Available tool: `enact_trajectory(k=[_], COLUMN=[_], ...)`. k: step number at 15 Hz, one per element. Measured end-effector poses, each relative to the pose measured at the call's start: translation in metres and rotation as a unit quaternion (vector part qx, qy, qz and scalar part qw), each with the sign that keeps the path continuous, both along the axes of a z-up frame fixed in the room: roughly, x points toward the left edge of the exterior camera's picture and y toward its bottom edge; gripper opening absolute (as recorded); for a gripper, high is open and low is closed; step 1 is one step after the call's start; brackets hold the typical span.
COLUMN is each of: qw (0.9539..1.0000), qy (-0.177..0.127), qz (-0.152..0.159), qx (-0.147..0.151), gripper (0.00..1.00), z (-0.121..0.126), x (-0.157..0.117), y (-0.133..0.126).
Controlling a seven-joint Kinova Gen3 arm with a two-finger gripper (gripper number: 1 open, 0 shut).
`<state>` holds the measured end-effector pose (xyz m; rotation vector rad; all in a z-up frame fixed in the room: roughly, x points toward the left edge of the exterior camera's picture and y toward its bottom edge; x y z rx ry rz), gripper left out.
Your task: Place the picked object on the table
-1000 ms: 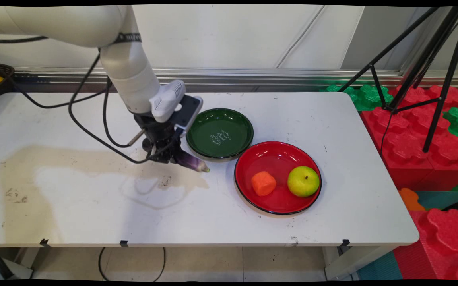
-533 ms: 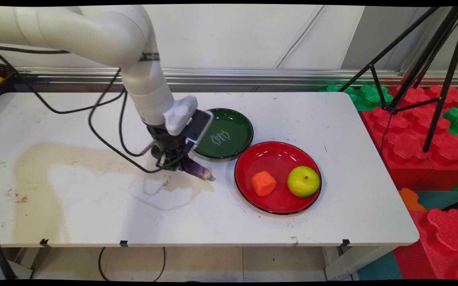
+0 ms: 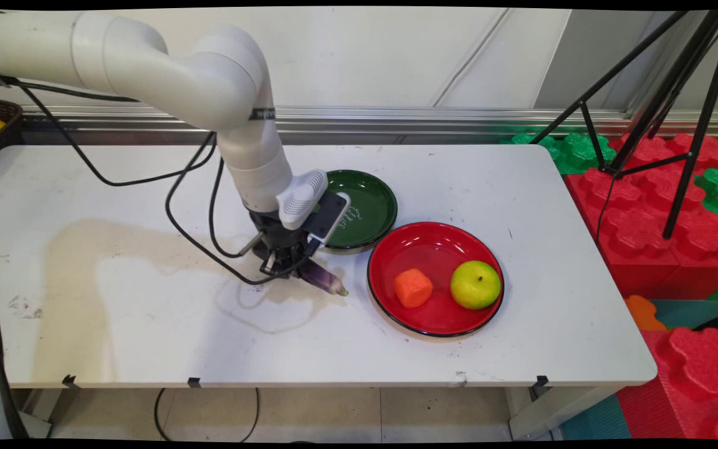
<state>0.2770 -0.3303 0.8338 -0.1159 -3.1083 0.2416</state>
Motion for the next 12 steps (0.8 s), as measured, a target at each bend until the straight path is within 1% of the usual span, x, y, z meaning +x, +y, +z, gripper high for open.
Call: enact_trajectory(k=[5, 6, 12], qw=[0.9999, 0.9999, 0.9996], qy=[0.000, 0.000, 0.001], qz=[-0.012, -0.014, -0.022], qx=[-0.002, -0.003, -0.016], gripper=[0.00, 1.00, 1.00], z=[-0.011, -0.012, -0.011], x=[-0.008, -0.009, -0.011], y=[-0.002, -0.002, 0.000])
